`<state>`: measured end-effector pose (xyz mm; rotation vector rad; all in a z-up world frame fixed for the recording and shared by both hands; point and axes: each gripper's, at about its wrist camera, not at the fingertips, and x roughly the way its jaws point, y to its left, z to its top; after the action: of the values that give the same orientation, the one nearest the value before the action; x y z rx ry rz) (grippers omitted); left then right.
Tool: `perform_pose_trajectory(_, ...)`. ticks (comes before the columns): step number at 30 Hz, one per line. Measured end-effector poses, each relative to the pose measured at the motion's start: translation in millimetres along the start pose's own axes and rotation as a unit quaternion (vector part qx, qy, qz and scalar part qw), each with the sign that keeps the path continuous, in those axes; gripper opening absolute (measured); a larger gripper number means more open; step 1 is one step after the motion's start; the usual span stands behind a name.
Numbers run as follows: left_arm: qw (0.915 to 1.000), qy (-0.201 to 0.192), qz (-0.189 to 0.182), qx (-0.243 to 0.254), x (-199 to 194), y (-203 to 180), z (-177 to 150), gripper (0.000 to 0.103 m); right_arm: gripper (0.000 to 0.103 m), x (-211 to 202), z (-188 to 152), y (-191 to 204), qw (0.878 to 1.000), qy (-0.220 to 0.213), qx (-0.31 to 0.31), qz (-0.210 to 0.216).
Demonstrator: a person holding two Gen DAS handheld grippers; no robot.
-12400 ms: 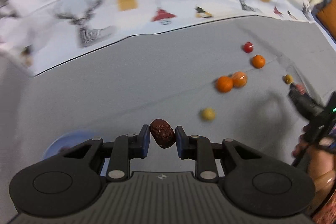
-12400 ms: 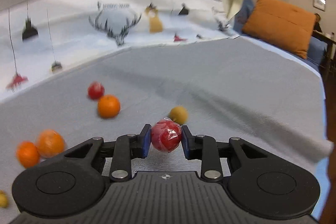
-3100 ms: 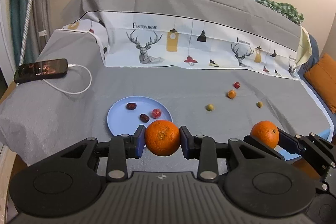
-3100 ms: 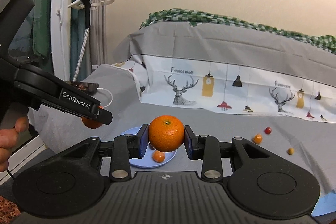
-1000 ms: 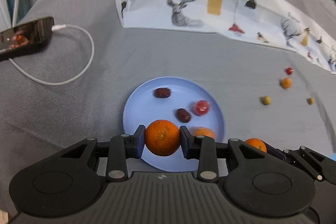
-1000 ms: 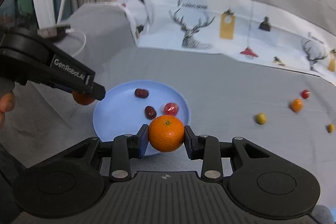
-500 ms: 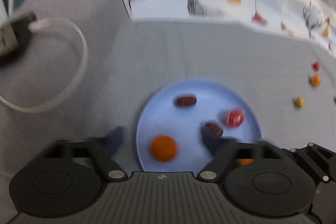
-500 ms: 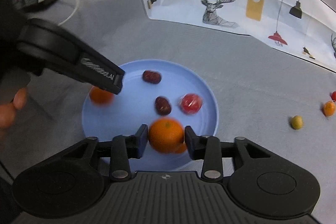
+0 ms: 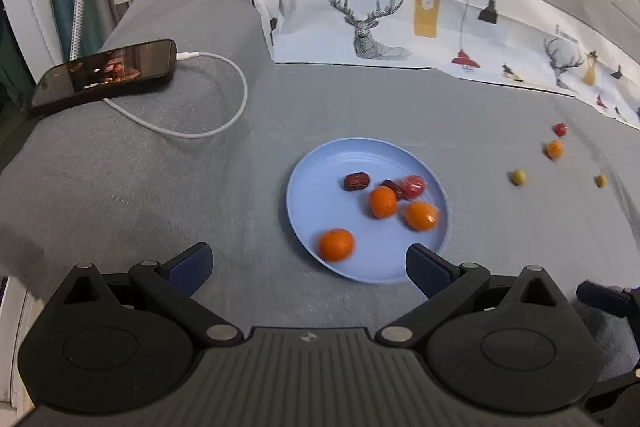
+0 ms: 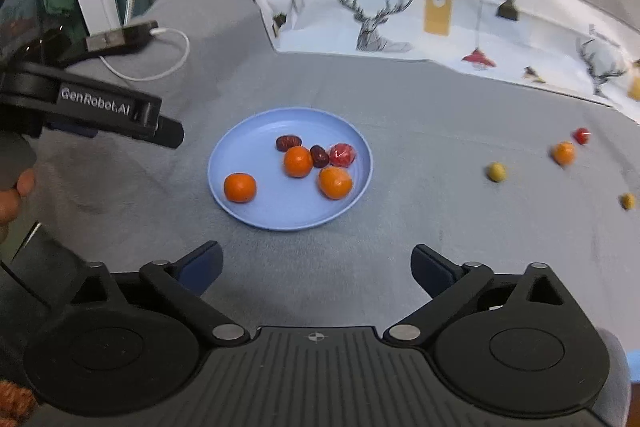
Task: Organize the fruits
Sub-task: 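Lift both grippers off the plate and move toward remaining fruit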
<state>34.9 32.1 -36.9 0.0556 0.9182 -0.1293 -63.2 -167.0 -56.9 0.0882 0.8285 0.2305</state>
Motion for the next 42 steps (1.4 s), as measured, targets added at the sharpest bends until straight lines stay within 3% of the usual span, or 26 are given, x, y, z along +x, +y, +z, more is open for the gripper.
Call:
perform_pose_trajectory(8, 0.9977, -0.066, -0.015, 0.008, -57, -24, -1, 0.103, 0.102, -51, -8, -8, 0.997, -0.070, 0.018, -0.042)
perform_pose_trajectory(21, 0.9954, -0.092, -0.027, 0.003, -97, -41, -7, 0.103, 0.102, -96, -24, -3, 0.989, -0.139, -0.004, -0.057)
perform_pose_trajectory(36, 0.9945, -0.097, -0.023, 0.032, -102, -63, -17, 0.103, 0.102, -97, -32, -16, 0.988, -0.141, 0.029, -0.046)
perform_pose_trajectory(42, 0.9954, -0.083, -0.040, 0.028, -94, -69, -14, 0.103, 0.102, -91, -36, -33, 0.987, -0.139, 0.069, -0.033)
